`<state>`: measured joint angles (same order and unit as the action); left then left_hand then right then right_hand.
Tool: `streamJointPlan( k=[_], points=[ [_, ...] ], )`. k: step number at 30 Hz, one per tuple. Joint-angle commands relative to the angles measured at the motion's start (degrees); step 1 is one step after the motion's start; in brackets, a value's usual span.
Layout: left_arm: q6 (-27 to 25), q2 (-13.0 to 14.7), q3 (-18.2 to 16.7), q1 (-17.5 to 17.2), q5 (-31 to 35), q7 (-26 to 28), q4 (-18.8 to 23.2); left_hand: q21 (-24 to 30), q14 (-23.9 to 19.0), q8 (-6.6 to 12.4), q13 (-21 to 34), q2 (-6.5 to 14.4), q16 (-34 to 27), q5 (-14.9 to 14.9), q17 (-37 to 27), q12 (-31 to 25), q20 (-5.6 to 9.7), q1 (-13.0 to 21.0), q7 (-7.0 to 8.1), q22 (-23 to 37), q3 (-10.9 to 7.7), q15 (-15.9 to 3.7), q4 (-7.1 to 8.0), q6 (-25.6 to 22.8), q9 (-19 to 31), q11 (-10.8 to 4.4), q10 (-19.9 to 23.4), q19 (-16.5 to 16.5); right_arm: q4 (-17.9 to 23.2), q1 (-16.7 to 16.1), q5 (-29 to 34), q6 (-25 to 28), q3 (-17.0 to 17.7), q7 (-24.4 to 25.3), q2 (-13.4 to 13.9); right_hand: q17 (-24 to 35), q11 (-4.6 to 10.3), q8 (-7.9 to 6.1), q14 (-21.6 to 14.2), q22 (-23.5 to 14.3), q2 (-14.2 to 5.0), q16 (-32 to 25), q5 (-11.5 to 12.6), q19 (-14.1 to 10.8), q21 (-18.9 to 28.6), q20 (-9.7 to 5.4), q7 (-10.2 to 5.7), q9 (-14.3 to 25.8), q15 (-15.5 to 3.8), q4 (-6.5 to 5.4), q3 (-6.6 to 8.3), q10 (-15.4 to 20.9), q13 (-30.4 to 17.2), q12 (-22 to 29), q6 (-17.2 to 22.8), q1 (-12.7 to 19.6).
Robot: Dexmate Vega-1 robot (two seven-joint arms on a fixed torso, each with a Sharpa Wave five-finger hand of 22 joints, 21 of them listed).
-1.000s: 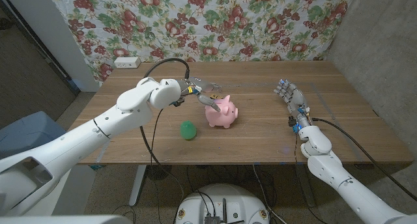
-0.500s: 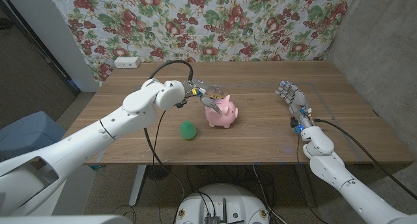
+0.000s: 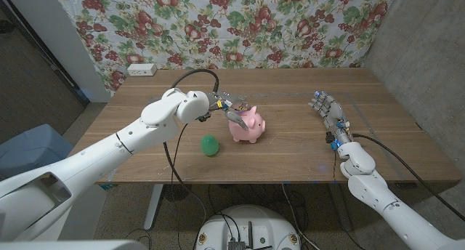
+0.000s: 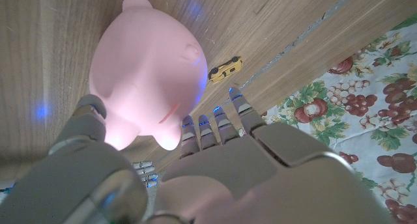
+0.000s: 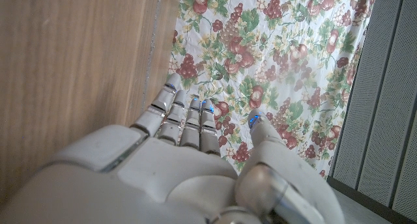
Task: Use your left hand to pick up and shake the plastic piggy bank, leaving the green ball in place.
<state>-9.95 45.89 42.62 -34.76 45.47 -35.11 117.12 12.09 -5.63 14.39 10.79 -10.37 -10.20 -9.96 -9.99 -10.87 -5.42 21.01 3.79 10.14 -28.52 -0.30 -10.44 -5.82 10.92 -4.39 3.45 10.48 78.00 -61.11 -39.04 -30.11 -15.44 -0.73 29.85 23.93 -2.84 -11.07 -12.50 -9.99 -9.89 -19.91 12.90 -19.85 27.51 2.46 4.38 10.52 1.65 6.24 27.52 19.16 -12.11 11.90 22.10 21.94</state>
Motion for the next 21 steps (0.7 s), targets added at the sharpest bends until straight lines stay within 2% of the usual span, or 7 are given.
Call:
streamJointPlan(
  k=[1,4,8,21],
  points=[
    [-0.08,-1.01,1.24,0.78,0.09,-1.21,-1.06,0.28,-0.46,0.14,0.25,0.06,-0.52,-0.31,-0.08,-0.34,-0.07,0.93,-0.04,0.18,0.22,0.31,-0.05,0.22,0.2,0.0,0.11,0.69,0.36,-0.56,-0.46,-0.13,0.55,-0.09,0.28,0.01,-0.1,-0.25,-0.39,-0.14,-0.1,0.16,-0.01,-0.23,-0.04,-0.03,0.21,0.3,-0.07,-0.17,-0.12,0.59,-0.09,0.42,0.47,-0.16],
    [-0.36,-1.32,1.39,0.86,-0.15,-1.45,-1.52,0.35,-0.74,0.09,0.25,0.09,-0.58,-0.3,-0.08,-0.35,-0.35,1.17,-0.21,0.18,0.33,0.35,-0.04,0.45,0.2,-0.07,0.14,1.06,0.17,-0.59,-0.4,-0.23,0.52,-0.38,0.38,0.01,-0.19,-0.24,-0.37,-0.15,-0.11,0.17,-0.01,-0.25,-0.07,-0.05,0.21,0.3,-0.18,-0.18,-0.12,0.6,-0.09,0.42,0.46,-0.18],
    [-0.54,-1.77,2.0,1.1,0.32,-1.41,-2.17,0.45,-0.88,-0.37,0.25,0.29,-0.54,-0.25,-0.07,-0.37,-0.45,1.81,-1.41,0.18,0.47,0.34,-0.03,1.88,0.2,-0.01,0.17,1.71,0.3,-0.85,-0.76,-0.05,0.66,-0.46,0.43,0.0,-0.27,-0.26,-0.37,-0.15,-0.12,0.19,-0.01,-0.25,-0.13,-0.05,0.26,0.3,-0.03,-0.19,-0.12,0.63,-0.09,0.42,0.52,-0.2],
    [-0.04,-2.77,3.5,1.78,-0.16,-2.02,-3.93,0.49,-1.39,-0.47,0.26,0.63,-0.61,-0.25,-0.06,-0.35,-0.43,2.77,-1.43,0.18,0.47,0.66,-0.03,2.49,0.19,-0.01,0.11,2.31,1.46,-2.23,-0.73,-0.04,1.23,0.21,0.98,-0.02,-0.26,-0.26,-0.39,-0.15,-0.13,0.23,-0.02,-0.33,-0.28,0.01,0.25,0.31,-0.06,-0.22,-0.13,0.64,-0.09,0.4,0.58,-0.27]
  ],
)
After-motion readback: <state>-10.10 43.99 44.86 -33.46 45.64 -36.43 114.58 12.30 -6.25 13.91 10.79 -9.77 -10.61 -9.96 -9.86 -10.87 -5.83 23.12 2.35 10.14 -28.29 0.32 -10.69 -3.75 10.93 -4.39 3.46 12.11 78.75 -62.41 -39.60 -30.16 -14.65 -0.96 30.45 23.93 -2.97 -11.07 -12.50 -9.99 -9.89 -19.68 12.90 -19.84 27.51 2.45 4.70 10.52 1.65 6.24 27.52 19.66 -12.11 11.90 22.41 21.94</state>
